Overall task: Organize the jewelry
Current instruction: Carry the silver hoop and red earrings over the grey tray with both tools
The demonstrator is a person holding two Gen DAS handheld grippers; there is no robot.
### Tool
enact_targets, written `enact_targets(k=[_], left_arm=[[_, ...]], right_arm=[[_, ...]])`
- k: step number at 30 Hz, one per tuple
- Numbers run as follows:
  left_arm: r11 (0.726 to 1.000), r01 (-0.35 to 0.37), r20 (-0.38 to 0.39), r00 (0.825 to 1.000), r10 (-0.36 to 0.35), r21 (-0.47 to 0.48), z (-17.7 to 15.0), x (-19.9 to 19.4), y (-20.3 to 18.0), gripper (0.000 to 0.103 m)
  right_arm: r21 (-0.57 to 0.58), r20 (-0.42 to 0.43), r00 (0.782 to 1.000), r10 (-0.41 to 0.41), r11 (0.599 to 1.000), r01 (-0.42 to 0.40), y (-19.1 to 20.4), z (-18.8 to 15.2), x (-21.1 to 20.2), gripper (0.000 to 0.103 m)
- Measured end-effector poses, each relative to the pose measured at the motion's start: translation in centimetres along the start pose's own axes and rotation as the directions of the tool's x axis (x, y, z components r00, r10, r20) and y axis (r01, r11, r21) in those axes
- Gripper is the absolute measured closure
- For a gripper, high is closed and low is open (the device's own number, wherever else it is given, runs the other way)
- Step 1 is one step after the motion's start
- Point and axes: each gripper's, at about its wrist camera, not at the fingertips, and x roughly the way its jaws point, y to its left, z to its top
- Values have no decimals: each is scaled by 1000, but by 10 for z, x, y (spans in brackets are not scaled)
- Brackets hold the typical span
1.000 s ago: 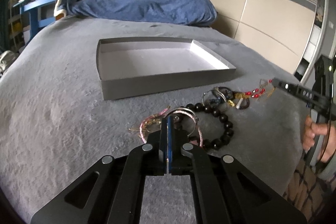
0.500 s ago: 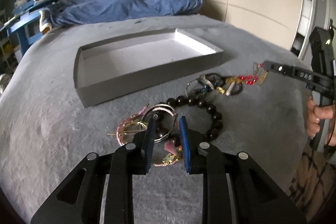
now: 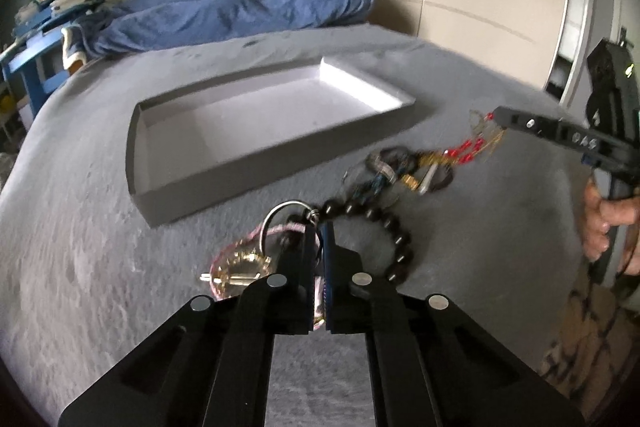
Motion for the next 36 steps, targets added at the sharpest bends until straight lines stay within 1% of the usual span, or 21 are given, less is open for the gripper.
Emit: enact_targets(k=[3,7,11,15,20,26,36], left_arm=[[999,39,44,998,-38,-35,12,-13,4,99],[993,92,103,991,-85,-75,29,-31,12,99],[989,119,133,985,-107,-85,40,-42,15,99],[990,111,136,986,-98,-92,47,-43,20,99],[993,78,111,991,-68,-88,54,-33,26,99],[996,23,91,996,-15,-88,68,-18,38,99],[995,-13,69,997,19,-97,89,6,47,99]], right_arm=[[-13,20,1000,10,1000,-10,6,10,-5,94],[-32,43,999,22,999,-20,14,22,-9,94],[-43,58,998,34,999,-32,19,32,-9,94],[-50,66,997,43,998,-40,23,43,-8,94],[-73,70,996,56,996,-51,29,58,-3,94],[-105,61,995,79,992,-73,40,80,13,94],[-115,56,992,118,987,-111,54,114,35,94]])
